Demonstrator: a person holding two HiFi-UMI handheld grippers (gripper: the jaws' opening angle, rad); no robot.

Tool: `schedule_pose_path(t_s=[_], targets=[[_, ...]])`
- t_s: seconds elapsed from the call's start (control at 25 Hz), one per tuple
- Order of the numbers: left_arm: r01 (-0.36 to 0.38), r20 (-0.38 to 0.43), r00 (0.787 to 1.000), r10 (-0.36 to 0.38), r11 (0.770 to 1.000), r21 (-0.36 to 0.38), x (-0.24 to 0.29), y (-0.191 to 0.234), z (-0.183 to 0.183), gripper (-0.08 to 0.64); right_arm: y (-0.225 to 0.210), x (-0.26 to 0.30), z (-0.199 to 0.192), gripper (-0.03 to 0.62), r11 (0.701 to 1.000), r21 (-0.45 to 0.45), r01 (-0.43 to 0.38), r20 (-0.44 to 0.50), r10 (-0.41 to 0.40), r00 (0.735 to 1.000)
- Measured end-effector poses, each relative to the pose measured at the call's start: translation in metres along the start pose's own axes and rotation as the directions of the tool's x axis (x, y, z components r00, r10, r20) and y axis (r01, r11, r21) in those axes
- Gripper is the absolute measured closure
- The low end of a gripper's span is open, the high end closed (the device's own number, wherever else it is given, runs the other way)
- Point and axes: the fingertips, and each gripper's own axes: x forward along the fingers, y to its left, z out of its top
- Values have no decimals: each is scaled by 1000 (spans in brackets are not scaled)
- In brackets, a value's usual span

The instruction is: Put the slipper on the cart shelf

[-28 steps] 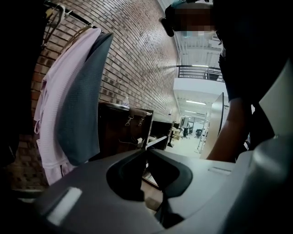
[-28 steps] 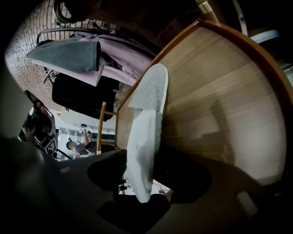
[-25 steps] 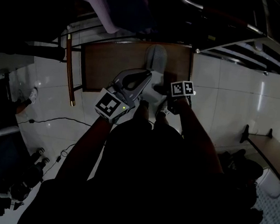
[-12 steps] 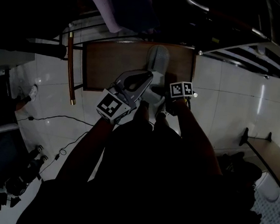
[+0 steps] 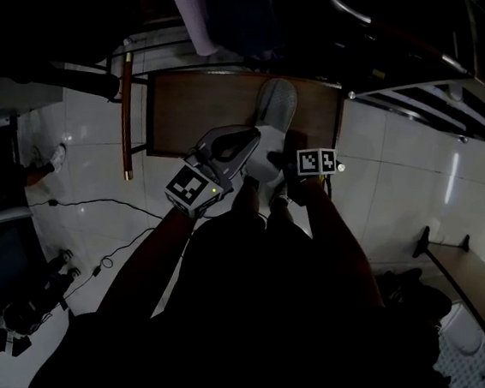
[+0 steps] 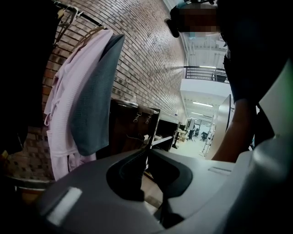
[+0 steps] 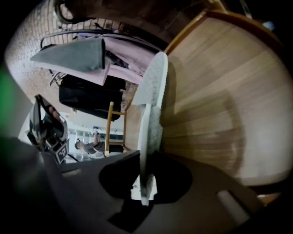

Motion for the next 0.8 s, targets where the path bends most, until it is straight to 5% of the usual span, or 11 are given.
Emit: schedule_pose_path(t_s=[0.4,0.6,0.8], targets=[[-3,25,1000,3,1000,28,1,-17,11,543,21,-54,-5,529,976,-198,90,38,-84,996],[12,44,999,-15,999,51,2,-38,26,543,42,-91,0,529,899,-392,194,99,-168,981],[16,45,999,-19,997,78,0,-60,31,546,85,-128,10,528,819,-519,245,209,-157,965]])
